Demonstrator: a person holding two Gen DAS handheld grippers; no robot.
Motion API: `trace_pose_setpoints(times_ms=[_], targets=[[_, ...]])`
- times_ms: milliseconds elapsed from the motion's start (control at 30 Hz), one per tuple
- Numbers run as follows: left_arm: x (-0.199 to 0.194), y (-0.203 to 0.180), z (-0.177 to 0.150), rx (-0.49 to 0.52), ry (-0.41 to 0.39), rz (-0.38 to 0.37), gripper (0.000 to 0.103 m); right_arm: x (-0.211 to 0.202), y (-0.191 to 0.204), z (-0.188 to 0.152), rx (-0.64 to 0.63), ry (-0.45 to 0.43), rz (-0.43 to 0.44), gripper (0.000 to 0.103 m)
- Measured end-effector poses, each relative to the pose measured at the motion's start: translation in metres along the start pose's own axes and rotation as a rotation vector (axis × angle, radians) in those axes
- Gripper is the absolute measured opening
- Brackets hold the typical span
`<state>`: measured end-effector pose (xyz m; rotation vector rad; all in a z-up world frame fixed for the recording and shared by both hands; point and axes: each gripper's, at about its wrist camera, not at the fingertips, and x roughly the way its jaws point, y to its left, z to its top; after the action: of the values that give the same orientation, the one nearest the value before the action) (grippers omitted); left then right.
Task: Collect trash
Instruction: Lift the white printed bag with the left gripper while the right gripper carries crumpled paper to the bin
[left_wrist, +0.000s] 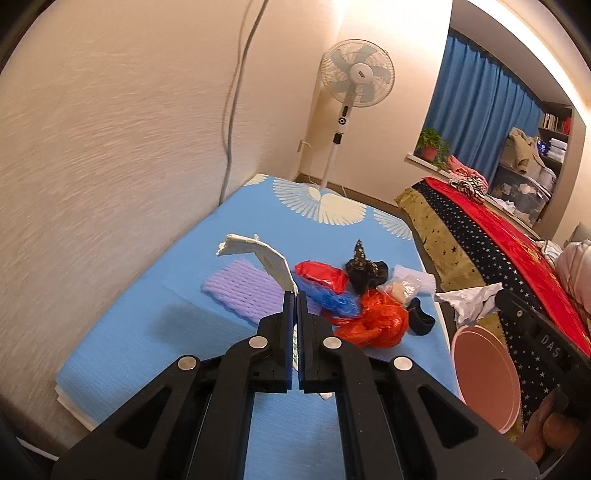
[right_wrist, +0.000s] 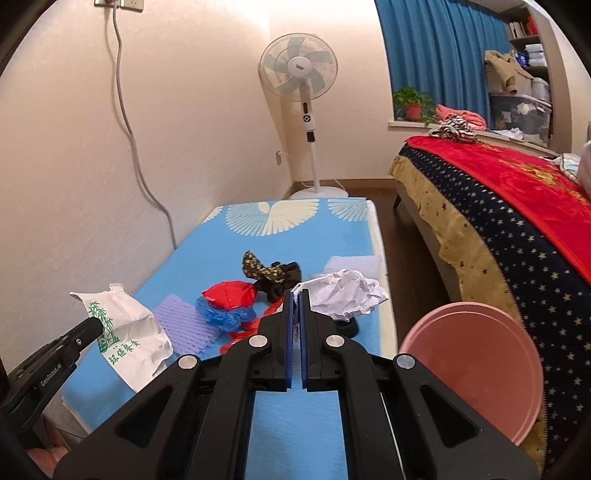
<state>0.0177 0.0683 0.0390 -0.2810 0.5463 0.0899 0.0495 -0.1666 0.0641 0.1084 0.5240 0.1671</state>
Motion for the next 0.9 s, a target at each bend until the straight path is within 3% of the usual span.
trace_pose_setpoints(times_ms=[567,900], targets=[[-0.013,-0.032,-0.004,0.075,-0.011,-0.064,0.001,-0.033,-0.025,0.001,0.011,-0.036,-0.062,0.003],[-0.004,-0.062,-0.011,0.131,-0.001,-0.166,0.001,-0.041,-0.057,0.003,0.057,-0.051,-0.112,0.003]])
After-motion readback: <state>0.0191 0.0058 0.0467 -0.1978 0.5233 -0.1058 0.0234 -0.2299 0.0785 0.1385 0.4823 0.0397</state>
